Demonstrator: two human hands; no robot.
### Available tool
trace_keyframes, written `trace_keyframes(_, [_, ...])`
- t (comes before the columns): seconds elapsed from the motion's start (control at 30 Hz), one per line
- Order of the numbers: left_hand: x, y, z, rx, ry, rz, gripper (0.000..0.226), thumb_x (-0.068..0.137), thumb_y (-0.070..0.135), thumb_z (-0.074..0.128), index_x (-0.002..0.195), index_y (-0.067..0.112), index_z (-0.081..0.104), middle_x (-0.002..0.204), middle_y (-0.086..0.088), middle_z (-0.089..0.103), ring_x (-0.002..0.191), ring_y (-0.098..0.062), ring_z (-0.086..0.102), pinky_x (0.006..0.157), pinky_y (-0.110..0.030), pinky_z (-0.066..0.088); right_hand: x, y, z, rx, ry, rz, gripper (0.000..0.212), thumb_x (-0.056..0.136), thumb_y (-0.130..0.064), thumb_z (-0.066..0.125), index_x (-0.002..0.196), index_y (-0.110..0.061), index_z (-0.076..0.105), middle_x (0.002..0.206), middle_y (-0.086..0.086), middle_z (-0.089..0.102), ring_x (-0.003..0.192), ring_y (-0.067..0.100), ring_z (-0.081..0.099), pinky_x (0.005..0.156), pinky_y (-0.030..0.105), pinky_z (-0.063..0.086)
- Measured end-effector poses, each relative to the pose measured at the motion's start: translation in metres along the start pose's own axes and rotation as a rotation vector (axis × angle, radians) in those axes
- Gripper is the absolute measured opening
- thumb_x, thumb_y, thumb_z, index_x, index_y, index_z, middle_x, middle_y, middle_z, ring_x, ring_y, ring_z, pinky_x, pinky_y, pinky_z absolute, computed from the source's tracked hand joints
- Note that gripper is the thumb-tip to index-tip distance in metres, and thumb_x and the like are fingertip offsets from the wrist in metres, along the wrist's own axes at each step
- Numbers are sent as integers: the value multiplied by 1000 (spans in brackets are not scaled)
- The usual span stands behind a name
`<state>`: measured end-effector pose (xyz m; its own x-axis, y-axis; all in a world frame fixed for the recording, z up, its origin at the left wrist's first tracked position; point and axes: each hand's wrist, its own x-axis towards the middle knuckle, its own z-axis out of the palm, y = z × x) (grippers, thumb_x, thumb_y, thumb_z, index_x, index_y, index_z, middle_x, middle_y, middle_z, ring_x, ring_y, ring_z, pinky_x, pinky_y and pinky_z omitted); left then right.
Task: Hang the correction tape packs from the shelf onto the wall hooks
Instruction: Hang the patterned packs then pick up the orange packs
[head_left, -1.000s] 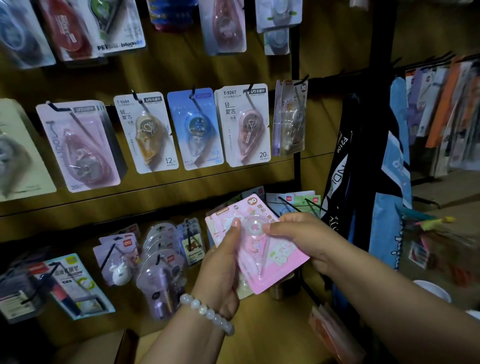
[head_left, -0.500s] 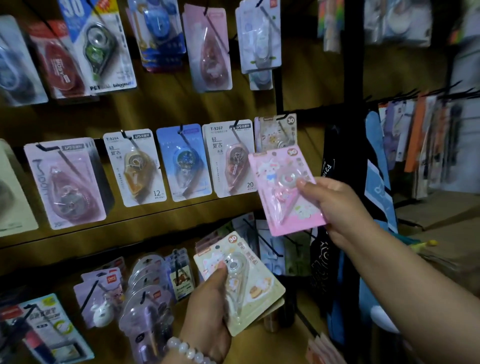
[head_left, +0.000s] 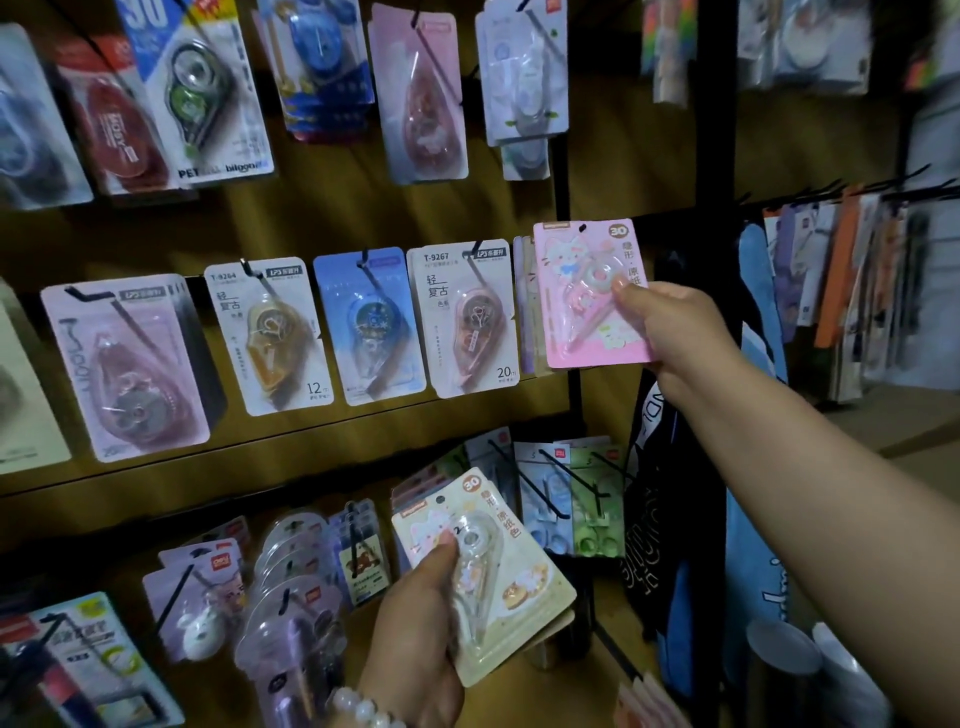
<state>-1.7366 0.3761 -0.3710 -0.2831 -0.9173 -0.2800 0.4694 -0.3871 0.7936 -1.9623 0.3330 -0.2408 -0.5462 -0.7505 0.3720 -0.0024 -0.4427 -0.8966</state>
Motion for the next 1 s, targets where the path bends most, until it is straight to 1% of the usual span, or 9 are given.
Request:
trace_keyframes(0.17, [7, -4, -3, -3, -20, 7, 32, 99, 26, 50, 107, 4, 70, 96, -23, 75, 77, -39, 74, 53, -41, 60, 17, 11, 11, -58, 56, 43, 21, 90, -22, 65, 102, -5, 63, 94, 8, 71, 80, 21, 69, 74, 33, 58])
trace_keyframes(0.37, [11, -5, -7, -20, -8, 20, 31, 99, 27, 51, 110, 4, 69, 97, -22, 75, 73, -35, 75, 51, -41, 59, 32, 36, 22, -296, 141, 70, 30, 81, -36, 66, 69, -11, 57, 71, 5, 57, 66, 22, 55, 59, 27, 43])
trace_keyframes(0.5, [13, -6, -13, -21, 6, 16, 30, 99, 27, 51, 111, 5, 68, 101, -21, 75, 80, -34, 74, 53, -40, 61, 5, 66, 14, -537, 336, -27, 38, 73, -48, 64, 97, -18, 65, 105, 6, 64, 96, 26, 61, 84, 34, 49])
trace_keyframes(0.63, [16, -8, -16, 2, 10, 26, 28, 98, 27, 53, 111, 6, 68, 101, -20, 75, 85, -34, 73, 63, -40, 60, -61, 86, 18, -410, -117, 131, 31, 88, -45, 61, 89, -14, 58, 85, 0, 58, 72, 13, 52, 63, 27, 39])
trace_keyframes(0.73, [19, -10, -19, 39, 2, 62, 28, 97, 26, 55, 112, 6, 68, 100, -19, 76, 88, -36, 73, 67, -41, 60, -103, 103, 21, -482, -368, 269, 44, 86, -50, 60, 87, -6, 62, 81, 9, 60, 71, 18, 55, 64, 28, 37])
trace_keyframes(0.8, [21, -12, -21, 74, 5, 86, 29, 96, 24, 56, 115, 5, 67, 101, -21, 75, 90, -38, 73, 65, -42, 61, -120, 110, 21, -521, -450, 319, 48, 82, -53, 64, 85, -5, 62, 84, 17, 64, 76, 24, 62, 66, 29, 39])
trace_keyframes(0.87, [22, -13, -22, 97, 2, 99, 29, 95, 21, 58, 117, 3, 66, 103, -23, 74, 91, -39, 72, 64, -44, 61, -131, 112, 21, -476, -496, 357, 38, 79, -46, 71, 76, -10, 58, 74, 11, 64, 66, 21, 65, 59, 23, 42])
trace_keyframes(0.93, [21, -14, -23, 103, -14, 112, 30, 94, 18, 60, 117, 1, 66, 103, -25, 73, 92, -41, 72, 67, -47, 61, -136, 113, 22, -376, -525, 406, 24, 78, -33, 76, 81, -11, 66, 76, 3, 74, 62, 14, 70, 55, 22, 52])
trace_keyframes(1.0, [22, -14, -23, 99, -20, 136, 28, 93, 18, 61, 115, 1, 66, 101, -24, 74, 91, -41, 72, 71, -50, 61, -135, 113, 20, -339, -509, 430, 22, 78, -27, 77, 88, -8, 70, 82, 8, 77, 68, 20, 73, 61, 28, 58])
